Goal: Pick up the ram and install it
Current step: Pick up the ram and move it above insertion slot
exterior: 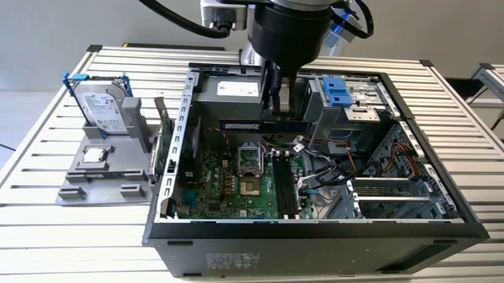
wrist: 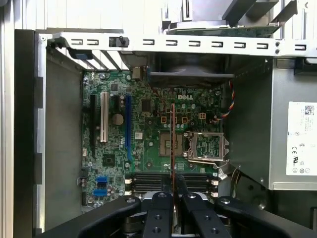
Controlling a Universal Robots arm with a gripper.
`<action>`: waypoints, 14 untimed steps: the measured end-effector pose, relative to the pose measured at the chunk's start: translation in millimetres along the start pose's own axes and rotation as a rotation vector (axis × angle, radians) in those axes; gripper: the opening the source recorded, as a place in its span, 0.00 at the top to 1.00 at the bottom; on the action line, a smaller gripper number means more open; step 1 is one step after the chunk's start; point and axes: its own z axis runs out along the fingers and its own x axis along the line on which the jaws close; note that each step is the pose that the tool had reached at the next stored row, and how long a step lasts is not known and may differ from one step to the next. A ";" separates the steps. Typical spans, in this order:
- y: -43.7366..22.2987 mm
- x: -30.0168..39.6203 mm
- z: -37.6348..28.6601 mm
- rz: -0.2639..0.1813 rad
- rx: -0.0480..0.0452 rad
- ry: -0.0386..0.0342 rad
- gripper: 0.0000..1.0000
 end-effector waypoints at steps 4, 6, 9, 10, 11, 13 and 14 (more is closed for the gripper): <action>-7.3 0.4 -0.3 0.000 -0.0008 0.0000 1.00; -11.0 0.7 -0.5 0.000 -0.0016 0.0000 1.00; -15.4 1.1 -0.7 0.003 -0.0026 -0.0001 1.00; -16.6 1.3 -0.8 0.005 -0.0029 -0.0002 1.00; -18.0 1.5 -0.8 0.006 -0.0032 -0.0002 1.00; -21.3 1.6 -0.9 0.007 -0.0038 -0.0003 1.00; -23.1 1.7 -1.0 0.008 -0.0040 -0.0003 1.00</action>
